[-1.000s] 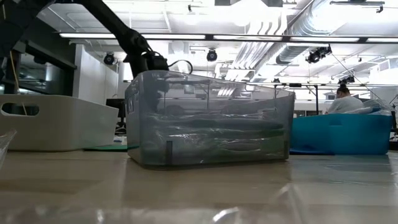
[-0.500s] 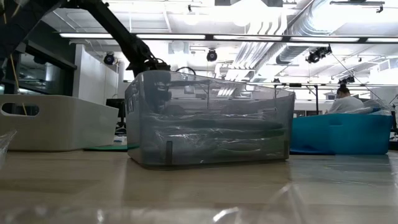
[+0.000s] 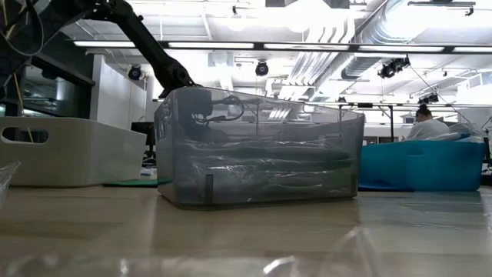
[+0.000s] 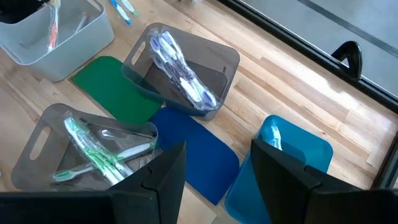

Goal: Pick & Place Toothbrushes
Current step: Put the green toothbrush into the bottom black bin

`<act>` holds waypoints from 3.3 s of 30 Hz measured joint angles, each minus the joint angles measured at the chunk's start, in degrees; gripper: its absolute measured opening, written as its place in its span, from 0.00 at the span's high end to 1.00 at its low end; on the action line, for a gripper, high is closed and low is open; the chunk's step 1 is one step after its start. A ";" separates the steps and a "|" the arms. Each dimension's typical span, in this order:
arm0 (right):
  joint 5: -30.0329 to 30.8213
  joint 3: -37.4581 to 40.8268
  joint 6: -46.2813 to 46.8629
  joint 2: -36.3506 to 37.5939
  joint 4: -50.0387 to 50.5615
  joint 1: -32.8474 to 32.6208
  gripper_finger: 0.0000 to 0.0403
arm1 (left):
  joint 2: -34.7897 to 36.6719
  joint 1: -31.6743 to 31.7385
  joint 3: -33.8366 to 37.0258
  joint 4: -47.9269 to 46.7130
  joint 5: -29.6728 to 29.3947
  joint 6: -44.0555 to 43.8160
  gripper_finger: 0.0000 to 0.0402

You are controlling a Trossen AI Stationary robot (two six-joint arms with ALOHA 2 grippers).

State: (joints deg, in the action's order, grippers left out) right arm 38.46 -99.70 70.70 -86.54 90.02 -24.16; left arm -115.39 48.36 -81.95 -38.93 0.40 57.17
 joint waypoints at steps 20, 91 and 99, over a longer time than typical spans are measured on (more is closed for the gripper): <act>0.00 0.00 0.00 0.00 0.00 0.30 0.57 | 0.00 0.00 -0.04 -0.51 -1.49 -2.40 0.99; -38.23 17.40 -73.32 1.19 -82.42 44.24 0.57 | 28.13 -16.90 -19.61 17.95 27.72 -34.38 1.00; -37.92 17.40 -71.86 0.21 -86.90 44.21 0.57 | 28.13 -16.90 -19.56 22.05 33.68 -34.38 1.00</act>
State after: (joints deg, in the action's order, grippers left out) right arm 0.54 -82.30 -1.16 -86.34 3.12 20.05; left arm -87.26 31.46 -101.51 -16.88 34.08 22.79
